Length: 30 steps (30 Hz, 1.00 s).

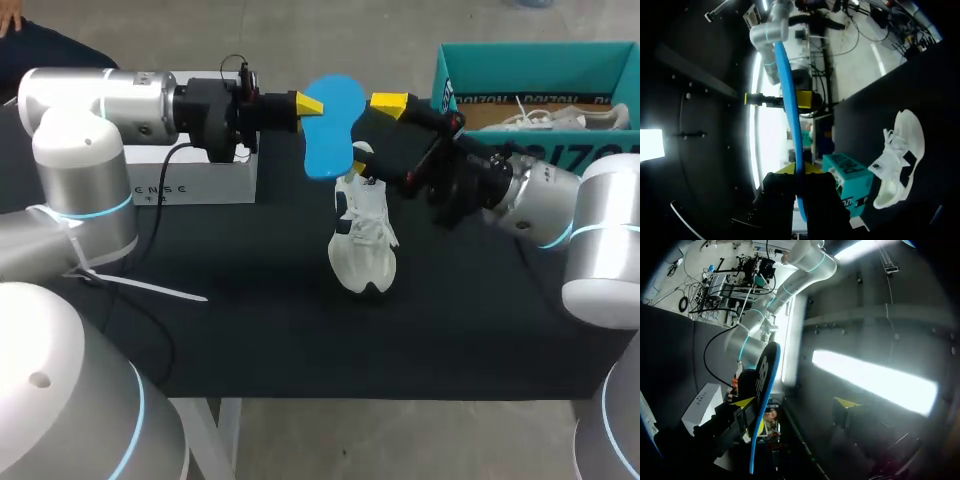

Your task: Take the shoe out of the shoebox, open the shoe tongue, remove and reinsert the insole, then place the shoe into the shoebox

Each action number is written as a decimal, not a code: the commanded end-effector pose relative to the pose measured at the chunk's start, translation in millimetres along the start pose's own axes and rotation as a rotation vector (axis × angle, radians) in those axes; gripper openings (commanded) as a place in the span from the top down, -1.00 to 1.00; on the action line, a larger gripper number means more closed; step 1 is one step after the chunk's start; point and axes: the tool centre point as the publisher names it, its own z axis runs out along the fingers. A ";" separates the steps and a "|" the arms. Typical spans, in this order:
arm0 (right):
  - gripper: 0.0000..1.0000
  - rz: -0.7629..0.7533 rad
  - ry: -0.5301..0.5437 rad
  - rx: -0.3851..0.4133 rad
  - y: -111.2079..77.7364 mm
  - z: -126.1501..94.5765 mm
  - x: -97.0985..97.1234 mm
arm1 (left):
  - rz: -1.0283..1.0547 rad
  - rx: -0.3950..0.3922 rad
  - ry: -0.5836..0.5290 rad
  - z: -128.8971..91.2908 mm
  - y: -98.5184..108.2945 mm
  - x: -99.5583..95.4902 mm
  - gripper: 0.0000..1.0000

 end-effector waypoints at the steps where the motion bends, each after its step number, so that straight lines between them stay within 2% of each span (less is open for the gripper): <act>1: -1.00 0.020 0.297 0.013 5.6 -7.8 -41.4 | 0.001 -0.002 0.003 6.4 3.2 0.4 1.00; 6: -1.00 0.036 0.375 0.023 0.3 -13.7 -54.2 | -0.003 0.004 0.001 9.3 3.7 2.1 1.00; 11: -1.00 0.061 0.438 0.042 -7.8 -19.7 -56.0 | -0.003 0.006 -0.001 9.8 3.5 2.0 1.00; 20: -1.00 0.096 0.705 0.051 -21.8 -24.8 -55.0 | -0.003 0.005 0.000 9.8 3.4 1.7 1.00; 30: -1.00 0.084 0.695 0.057 -23.1 -23.8 -56.6 | -0.003 0.005 0.000 9.8 3.4 1.7 1.00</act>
